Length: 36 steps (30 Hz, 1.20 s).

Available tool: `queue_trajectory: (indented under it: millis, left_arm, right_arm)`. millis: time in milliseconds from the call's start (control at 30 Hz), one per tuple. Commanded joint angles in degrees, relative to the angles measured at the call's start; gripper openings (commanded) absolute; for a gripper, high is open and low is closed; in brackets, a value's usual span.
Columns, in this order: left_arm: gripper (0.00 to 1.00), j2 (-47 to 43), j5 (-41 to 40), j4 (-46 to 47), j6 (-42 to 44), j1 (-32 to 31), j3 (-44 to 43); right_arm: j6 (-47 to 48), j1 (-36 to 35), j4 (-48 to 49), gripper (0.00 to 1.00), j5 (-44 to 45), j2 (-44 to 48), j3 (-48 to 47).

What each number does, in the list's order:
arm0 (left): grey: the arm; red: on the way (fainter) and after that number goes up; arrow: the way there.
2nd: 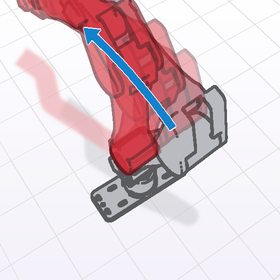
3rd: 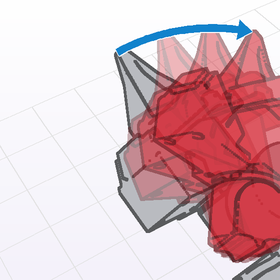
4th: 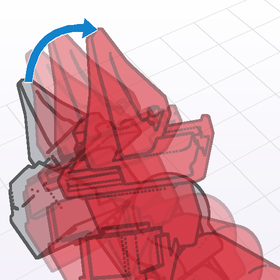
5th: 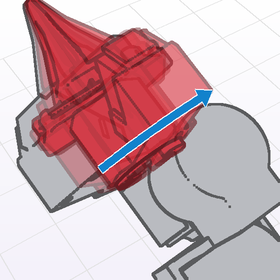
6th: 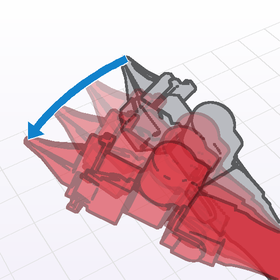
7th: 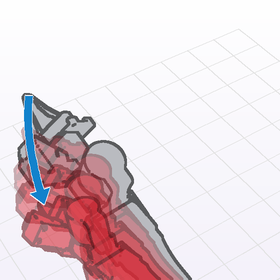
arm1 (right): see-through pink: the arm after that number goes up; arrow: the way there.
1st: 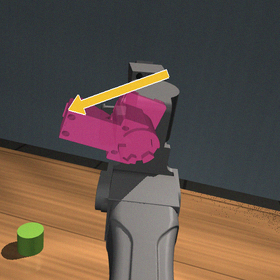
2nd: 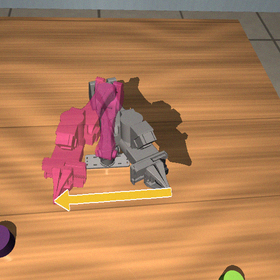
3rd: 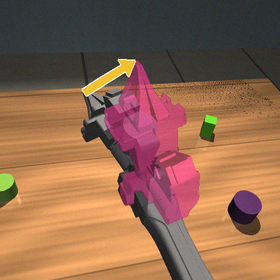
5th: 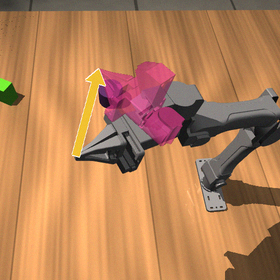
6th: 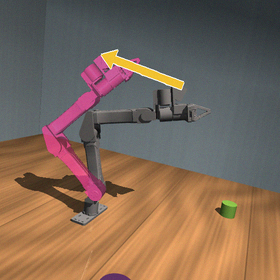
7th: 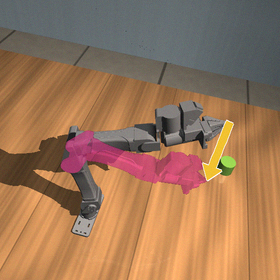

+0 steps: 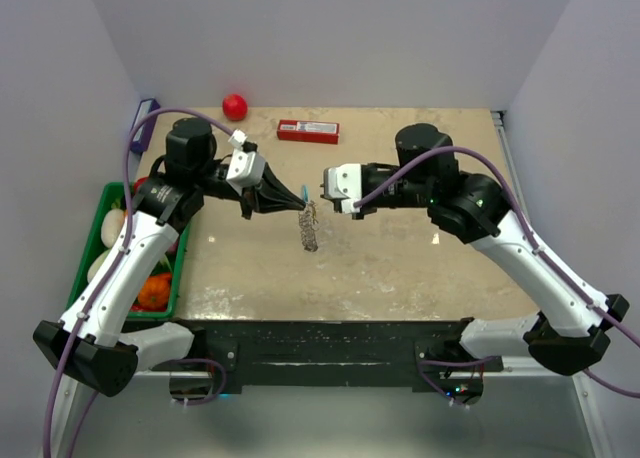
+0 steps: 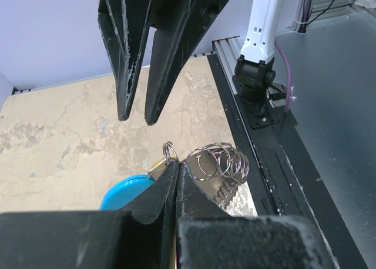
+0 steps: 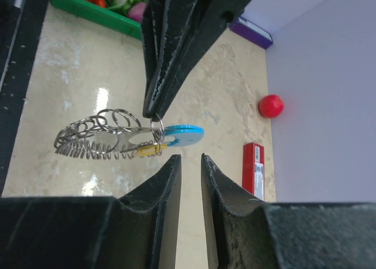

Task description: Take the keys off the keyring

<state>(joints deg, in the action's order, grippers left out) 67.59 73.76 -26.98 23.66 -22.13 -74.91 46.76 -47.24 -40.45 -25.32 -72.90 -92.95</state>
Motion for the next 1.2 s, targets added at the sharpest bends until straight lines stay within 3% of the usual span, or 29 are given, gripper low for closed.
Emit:
queue_trajectory:
  millis: [0,267,1167]
  left_arm:
    - [0.00,-0.71,4.20,-0.96,3.23,0.60,-2.34]
    - [0.00,-0.18,7.89,-6.67,9.46,0.60,-3.75]
    - [0.00,-0.09,7.89,-6.51,10.00,0.86,-3.22]
  right_arm:
    - [-0.62,0.40,-2.53,0.22,-7.54,0.66,-2.50]
    - [-1.67,1.36,-4.29,0.19,-14.22,-0.83,-3.29]
    - [-5.98,2.60,-2.53,0.27,-21.35,-3.12,-2.50]
